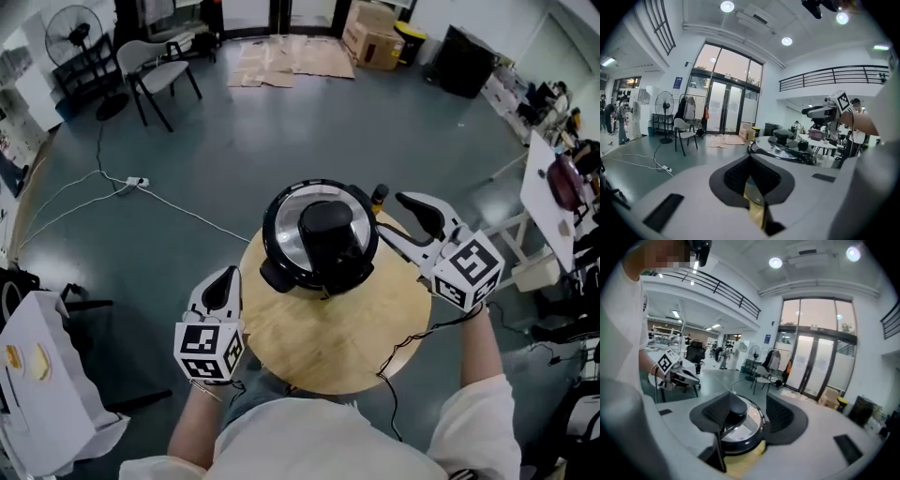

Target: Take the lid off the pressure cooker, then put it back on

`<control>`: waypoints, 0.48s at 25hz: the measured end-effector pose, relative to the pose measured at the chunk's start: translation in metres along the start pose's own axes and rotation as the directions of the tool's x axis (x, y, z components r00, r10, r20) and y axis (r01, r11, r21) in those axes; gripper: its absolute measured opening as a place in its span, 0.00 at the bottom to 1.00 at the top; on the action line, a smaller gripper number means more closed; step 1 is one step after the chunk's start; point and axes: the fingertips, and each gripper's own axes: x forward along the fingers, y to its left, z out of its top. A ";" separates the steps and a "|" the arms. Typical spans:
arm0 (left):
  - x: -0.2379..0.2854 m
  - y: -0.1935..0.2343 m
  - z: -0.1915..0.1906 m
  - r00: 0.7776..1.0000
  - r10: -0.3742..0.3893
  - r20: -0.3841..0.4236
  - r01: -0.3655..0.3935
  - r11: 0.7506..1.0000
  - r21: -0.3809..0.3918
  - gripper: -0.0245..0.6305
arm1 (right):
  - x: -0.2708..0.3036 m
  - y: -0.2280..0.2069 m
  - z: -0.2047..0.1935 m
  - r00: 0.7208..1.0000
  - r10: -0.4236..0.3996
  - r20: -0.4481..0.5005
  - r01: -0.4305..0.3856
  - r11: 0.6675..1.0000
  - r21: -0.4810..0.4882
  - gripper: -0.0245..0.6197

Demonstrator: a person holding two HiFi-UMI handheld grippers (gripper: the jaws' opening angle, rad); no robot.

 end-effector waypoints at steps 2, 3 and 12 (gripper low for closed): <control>-0.001 -0.011 0.004 1.000 -0.019 0.003 0.019 1.000 0.017 0.02 | -0.025 -0.009 -0.013 0.993 -0.121 0.006 0.120 0.991 0.065 0.41; -0.002 -0.016 0.005 1.000 -0.028 0.002 0.028 0.999 0.024 0.02 | -0.038 -0.011 -0.021 0.985 -0.175 0.001 0.174 0.980 0.102 0.41; 0.006 -0.055 0.018 0.995 -0.099 0.005 0.099 0.993 0.064 0.02 | -0.151 -0.002 -0.103 0.780 -0.619 -0.087 0.598 0.697 0.396 0.20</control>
